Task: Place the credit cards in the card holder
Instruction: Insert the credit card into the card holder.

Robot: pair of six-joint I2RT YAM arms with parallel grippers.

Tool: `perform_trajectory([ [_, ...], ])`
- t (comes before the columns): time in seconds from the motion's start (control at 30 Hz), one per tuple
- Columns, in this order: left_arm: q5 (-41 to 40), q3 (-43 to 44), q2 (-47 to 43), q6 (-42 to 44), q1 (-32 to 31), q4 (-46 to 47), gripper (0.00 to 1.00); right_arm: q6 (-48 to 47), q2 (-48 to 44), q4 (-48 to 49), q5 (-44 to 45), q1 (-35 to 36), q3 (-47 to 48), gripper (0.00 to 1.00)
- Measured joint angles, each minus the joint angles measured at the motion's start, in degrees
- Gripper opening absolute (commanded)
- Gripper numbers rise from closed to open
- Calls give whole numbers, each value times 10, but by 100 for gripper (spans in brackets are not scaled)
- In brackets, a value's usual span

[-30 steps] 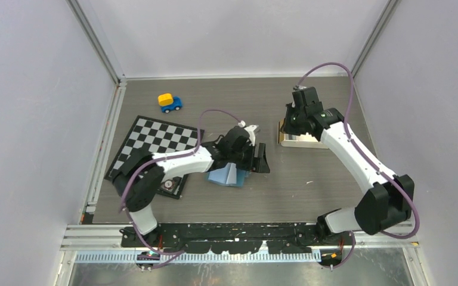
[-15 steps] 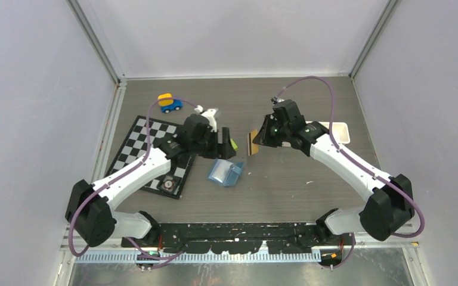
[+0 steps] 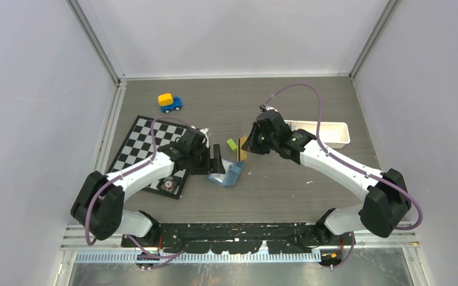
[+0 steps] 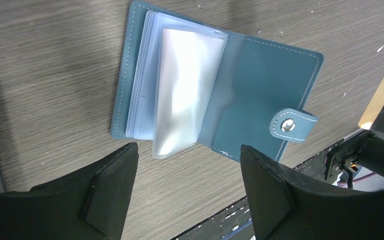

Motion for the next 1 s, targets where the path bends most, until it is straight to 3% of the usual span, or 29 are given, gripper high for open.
perform_trajectory([
  [0.37,78,-31,55,-28,-6,98,68,2,0,-13,31,1,-13,1],
  [0.77,108,-28,101,-21,-96,203,66,11,0,0,26,1,-14,0],
  [1.0,112,-28,126,-20,-107,216,66,21,22,39,25,3,-18,1],
])
